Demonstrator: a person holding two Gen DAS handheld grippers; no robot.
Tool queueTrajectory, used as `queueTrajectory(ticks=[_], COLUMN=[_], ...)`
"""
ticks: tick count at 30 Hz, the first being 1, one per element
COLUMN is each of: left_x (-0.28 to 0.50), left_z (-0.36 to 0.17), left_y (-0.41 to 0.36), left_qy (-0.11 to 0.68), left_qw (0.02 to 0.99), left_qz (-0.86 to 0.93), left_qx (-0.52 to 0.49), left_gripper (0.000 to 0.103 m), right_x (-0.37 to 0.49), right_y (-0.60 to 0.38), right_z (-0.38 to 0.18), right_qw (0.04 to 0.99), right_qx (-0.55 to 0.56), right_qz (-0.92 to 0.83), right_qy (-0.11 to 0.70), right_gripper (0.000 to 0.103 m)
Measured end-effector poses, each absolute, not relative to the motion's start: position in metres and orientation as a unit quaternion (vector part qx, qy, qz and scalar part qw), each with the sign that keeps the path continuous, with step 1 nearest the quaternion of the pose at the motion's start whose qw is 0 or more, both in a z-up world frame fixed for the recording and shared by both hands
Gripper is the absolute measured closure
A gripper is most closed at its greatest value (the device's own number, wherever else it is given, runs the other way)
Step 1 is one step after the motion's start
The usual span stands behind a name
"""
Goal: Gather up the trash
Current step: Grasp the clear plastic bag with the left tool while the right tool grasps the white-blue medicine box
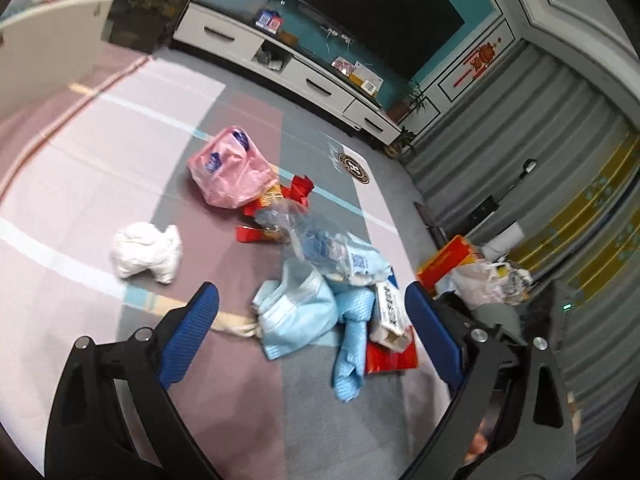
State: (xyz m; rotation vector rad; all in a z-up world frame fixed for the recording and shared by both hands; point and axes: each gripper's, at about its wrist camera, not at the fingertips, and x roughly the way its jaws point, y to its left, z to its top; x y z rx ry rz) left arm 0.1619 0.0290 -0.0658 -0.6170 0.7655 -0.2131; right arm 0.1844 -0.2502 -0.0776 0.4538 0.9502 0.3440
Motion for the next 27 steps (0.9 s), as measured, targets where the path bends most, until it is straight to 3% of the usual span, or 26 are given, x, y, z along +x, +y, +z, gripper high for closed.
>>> queueTrajectory(ticks=[10,12,16,18,21,22,24,27], left_x=[0.215,0.220,0.230,0.233,0.233,0.231,0.226,0.221], left_z=[-0.086,-0.089,-0.100,-0.104,-0.105,-0.102,-0.099,-0.093], left_y=[0.011,0.009,0.010,0.010,0.011,0.011,0.013,0.016], left_qy=[0.398,0.403,0.414,0.418,0.417,0.413,0.404,0.390], left_qw=[0.857,0.856,0.849,0.847,0.849,0.852,0.856,0.862], left_qz=[-0.103,-0.099,-0.089,-0.089,-0.088,-0.086,-0.088,-0.092], left_qx=[-0.310,-0.309,-0.317,-0.316,-0.312,-0.311,-0.311,-0.309], left_gripper=[0.012,0.026,0.038,0.053,0.066,0.068,0.072,0.076], right_x=[0.225,0.231,0.239,0.242,0.242,0.241,0.240,0.239], right_y=[-0.263,-0.263,-0.261,-0.260,-0.257,-0.254,-0.252,-0.252], right_z=[-0.101,-0.105,-0.117,-0.118,-0.118,-0.117,-0.120,-0.124], right_qw=[0.819,0.814,0.800,0.797,0.799,0.800,0.794,0.783], right_qx=[0.268,0.272,0.286,0.290,0.287,0.281,0.285,0.301], right_qz=[0.185,0.183,0.181,0.186,0.191,0.193,0.200,0.206], right_qy=[0.472,0.480,0.495,0.497,0.493,0.494,0.499,0.503], right_gripper=[0.029,0.029,0.028,0.028,0.029,0.031,0.049,0.067])
